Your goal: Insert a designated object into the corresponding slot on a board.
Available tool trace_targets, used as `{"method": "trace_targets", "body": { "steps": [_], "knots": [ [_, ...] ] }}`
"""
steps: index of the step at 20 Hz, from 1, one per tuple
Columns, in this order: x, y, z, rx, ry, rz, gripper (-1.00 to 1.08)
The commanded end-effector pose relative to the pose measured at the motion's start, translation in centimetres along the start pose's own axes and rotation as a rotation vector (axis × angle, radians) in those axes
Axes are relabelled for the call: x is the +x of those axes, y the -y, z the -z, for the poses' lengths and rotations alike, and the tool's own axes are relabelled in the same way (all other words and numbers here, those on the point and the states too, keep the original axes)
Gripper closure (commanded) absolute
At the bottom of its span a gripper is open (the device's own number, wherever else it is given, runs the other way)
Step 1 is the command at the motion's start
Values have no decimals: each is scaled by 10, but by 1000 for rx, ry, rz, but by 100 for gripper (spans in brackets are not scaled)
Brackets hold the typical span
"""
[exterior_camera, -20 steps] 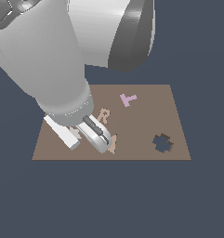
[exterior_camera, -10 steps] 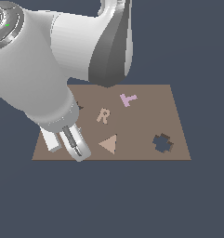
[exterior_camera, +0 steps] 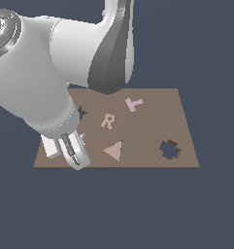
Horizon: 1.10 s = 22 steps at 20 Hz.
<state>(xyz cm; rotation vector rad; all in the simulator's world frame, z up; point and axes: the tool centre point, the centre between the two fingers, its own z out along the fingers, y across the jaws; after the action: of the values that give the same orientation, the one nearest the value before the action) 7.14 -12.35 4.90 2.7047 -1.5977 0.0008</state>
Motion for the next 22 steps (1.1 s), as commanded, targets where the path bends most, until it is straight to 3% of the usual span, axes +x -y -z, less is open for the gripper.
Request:
{"method": "trace_targets", "body": {
  "steps": [1, 7, 8, 22],
  "knots": [
    [0, 0, -5, -1, 1, -1, -92],
    [0, -1, -19, 0, 1, -5, -92],
    [0, -1, -19, 0, 1, -5, 108],
    [-1, -2, -18, 1, 1, -13, 108]
  ]
}}
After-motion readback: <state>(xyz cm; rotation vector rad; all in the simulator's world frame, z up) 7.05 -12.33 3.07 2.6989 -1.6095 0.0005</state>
